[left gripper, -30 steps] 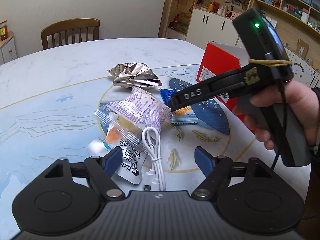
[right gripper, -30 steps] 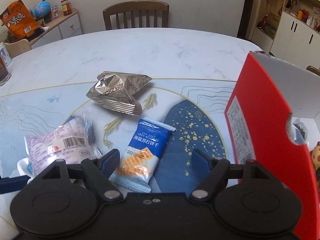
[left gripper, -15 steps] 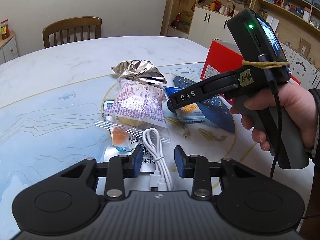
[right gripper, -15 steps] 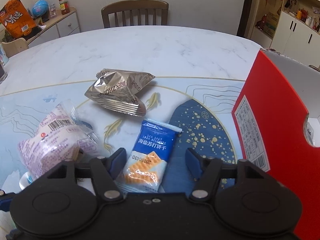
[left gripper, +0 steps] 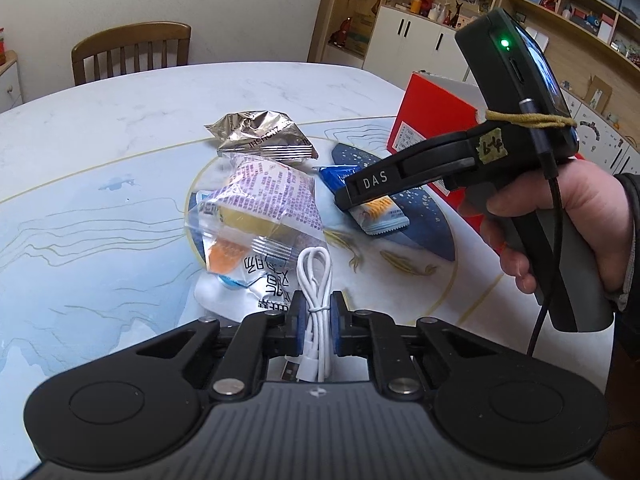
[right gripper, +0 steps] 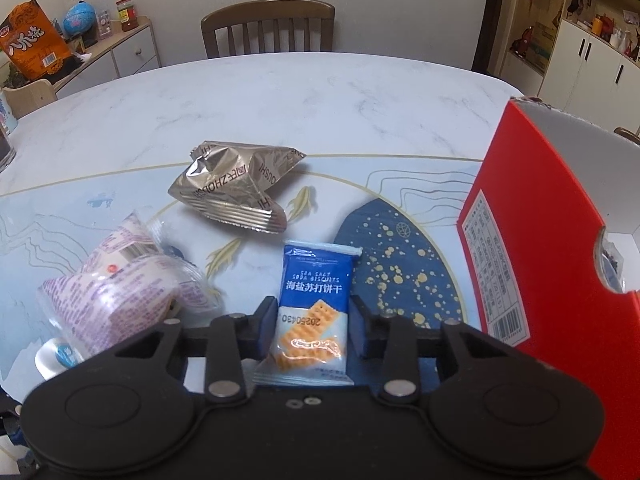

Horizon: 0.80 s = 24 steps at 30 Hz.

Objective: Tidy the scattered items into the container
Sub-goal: 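Grasp the white cable with the left tool while the right tool grasps the blue biscuit packet, then carry the white cable and blue biscuit packet into the red box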

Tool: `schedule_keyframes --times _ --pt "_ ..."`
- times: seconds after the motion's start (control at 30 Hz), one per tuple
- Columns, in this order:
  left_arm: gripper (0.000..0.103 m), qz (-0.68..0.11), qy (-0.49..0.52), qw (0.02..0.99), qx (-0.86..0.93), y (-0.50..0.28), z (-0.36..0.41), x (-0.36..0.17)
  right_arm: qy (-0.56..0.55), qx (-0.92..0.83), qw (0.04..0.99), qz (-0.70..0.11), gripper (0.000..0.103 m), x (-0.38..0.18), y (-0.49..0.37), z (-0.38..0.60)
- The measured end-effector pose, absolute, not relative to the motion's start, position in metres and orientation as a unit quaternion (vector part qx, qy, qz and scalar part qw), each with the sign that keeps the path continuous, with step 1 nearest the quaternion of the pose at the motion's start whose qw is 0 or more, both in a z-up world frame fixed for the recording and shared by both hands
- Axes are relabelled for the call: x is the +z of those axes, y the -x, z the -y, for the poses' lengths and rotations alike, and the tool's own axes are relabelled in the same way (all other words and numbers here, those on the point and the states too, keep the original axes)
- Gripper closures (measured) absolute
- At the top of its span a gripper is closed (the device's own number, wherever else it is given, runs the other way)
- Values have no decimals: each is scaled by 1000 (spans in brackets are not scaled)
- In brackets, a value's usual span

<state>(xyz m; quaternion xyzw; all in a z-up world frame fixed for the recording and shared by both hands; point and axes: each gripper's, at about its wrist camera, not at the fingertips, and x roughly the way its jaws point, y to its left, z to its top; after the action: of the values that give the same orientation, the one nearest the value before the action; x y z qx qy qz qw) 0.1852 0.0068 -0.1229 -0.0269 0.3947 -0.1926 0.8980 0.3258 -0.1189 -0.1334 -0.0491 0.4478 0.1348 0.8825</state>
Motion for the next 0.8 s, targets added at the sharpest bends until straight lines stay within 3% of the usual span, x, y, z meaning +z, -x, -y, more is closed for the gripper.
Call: schedule_keyframes --times 0.8 --pt "92 -387 22 900 -197 -171 2 -99 34 149 885 -441 67 -97 -273 151"
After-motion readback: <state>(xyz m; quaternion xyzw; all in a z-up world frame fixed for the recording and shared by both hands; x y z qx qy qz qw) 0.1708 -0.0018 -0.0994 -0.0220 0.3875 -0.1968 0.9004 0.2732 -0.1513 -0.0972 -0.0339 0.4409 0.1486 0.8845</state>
